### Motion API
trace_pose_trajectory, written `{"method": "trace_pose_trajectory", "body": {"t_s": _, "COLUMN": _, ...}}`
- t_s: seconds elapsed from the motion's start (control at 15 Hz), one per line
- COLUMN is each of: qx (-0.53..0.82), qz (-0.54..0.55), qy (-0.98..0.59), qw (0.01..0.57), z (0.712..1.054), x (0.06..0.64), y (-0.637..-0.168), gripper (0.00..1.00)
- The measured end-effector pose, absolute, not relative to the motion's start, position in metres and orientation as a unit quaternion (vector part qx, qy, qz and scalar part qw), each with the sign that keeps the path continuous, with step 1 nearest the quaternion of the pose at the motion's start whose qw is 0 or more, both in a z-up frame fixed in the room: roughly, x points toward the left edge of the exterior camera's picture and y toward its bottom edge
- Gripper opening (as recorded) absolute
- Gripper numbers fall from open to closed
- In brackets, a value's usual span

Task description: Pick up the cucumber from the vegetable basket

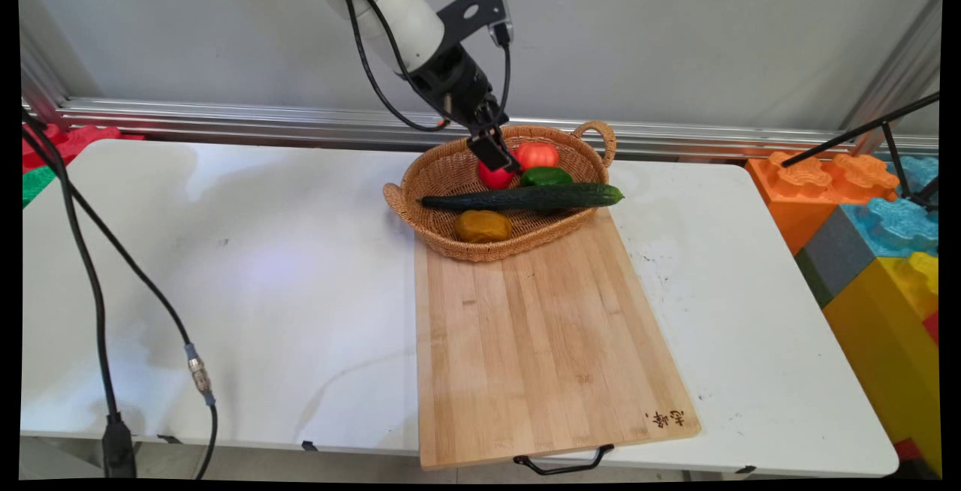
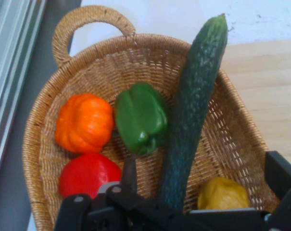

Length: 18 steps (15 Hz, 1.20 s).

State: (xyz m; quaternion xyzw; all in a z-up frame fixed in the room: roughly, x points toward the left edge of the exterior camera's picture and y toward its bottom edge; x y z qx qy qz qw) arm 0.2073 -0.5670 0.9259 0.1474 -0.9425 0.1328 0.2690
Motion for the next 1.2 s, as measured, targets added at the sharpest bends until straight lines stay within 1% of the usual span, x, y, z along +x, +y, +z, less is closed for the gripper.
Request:
{"method": "trace_pose_trajectory", "body": {"t_s": 0.33, "qx": 0.141, "qz": 0.134, "qy": -0.938, "qw": 0.286, "z": 0.929, "x": 0.218, "y": -0.578, "gripper": 1.0}}
{"method": "trace_pose_trajectory", "body": {"t_s": 0.67, "qx": 0.137, "qz": 0.112, "qy": -0.938, "qw": 0.298, "z": 0.914, "x": 0.222, "y": -0.593, "gripper": 1.0}}
{"method": "trace_pose_trajectory", "body": {"t_s": 0.8, "qx": 0.112, "qz": 0.096, "qy": -0.942, "qw": 0.301, "z": 0.875, "x": 0.214, "y": -0.613, "gripper": 1.0}}
{"method": "trace_pose_trajectory", "body": {"t_s": 1.2, "qx": 0.085, "qz": 0.086, "qy": -0.948, "qw": 0.294, "z": 0.828, "x": 0.202, "y": -0.632, "gripper": 1.0}}
